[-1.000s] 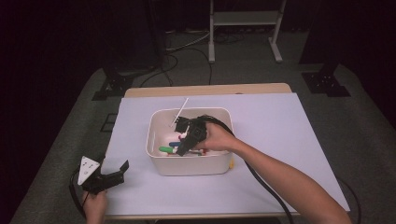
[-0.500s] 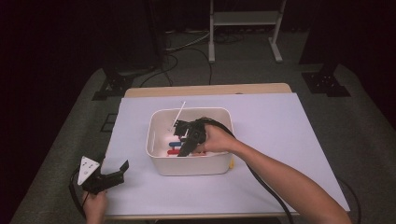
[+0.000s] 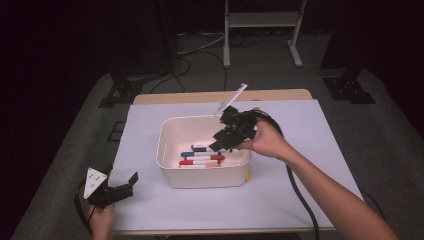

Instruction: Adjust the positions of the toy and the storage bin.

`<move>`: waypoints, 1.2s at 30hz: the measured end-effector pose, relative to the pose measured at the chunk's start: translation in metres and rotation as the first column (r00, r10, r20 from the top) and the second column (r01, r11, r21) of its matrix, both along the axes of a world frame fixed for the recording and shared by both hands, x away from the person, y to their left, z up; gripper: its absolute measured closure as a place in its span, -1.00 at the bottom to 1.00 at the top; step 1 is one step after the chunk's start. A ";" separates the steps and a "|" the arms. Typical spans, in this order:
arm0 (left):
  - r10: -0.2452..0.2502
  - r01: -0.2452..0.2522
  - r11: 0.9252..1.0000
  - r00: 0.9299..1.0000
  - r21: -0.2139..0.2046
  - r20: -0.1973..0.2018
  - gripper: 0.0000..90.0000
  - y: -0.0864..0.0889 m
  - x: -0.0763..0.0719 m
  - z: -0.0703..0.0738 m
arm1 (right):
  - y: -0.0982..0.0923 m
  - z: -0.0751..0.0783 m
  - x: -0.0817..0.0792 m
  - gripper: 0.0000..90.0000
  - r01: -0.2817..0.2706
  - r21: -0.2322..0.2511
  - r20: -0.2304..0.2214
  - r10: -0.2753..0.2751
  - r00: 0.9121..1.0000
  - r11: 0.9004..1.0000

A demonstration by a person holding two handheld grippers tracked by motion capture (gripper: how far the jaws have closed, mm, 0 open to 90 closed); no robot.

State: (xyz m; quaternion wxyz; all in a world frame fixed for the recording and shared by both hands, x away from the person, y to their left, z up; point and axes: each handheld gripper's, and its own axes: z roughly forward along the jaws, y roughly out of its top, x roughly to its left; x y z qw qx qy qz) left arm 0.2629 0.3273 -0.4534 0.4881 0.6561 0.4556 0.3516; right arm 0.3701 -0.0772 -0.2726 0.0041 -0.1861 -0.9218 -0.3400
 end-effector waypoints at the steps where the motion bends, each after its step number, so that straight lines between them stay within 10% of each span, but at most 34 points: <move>1: 0.001 -0.001 1.000 1.000 0.001 -0.002 -0.99 0.000 0.000 0.000 | -0.010 0.005 -0.003 0.22 0.017 0.010 0.011 -0.018 1.000 1.000; 10: 0.007 -0.007 1.000 1.000 0.001 -0.002 -0.99 -0.001 0.000 0.000 | -0.101 0.019 -0.024 0.13 0.165 0.102 0.038 -0.169 0.985 0.981; 17: 0.010 -0.010 1.000 1.000 0.004 -0.002 -0.99 -0.001 0.000 0.000 | -0.151 -0.020 -0.031 0.02 0.303 0.160 -0.011 -0.305 0.952 0.940; 22: 0.010 -0.010 1.000 1.000 0.008 -0.002 -0.99 -0.001 0.000 0.000 | -0.153 -0.060 -0.030 -0.02 0.367 0.134 -0.048 -0.364 0.930 0.921; 30: 0.010 -0.010 1.000 1.000 0.001 -0.004 -0.99 -0.001 0.000 0.000 | -0.133 -0.132 -0.016 -0.09 0.486 0.090 -0.146 -0.471 0.870 0.869; 36: 0.007 -0.007 1.000 1.000 0.002 -0.002 -0.99 0.000 0.000 0.000 | -0.122 -0.149 -0.010 -0.12 0.519 0.081 -0.160 -0.503 0.849 0.851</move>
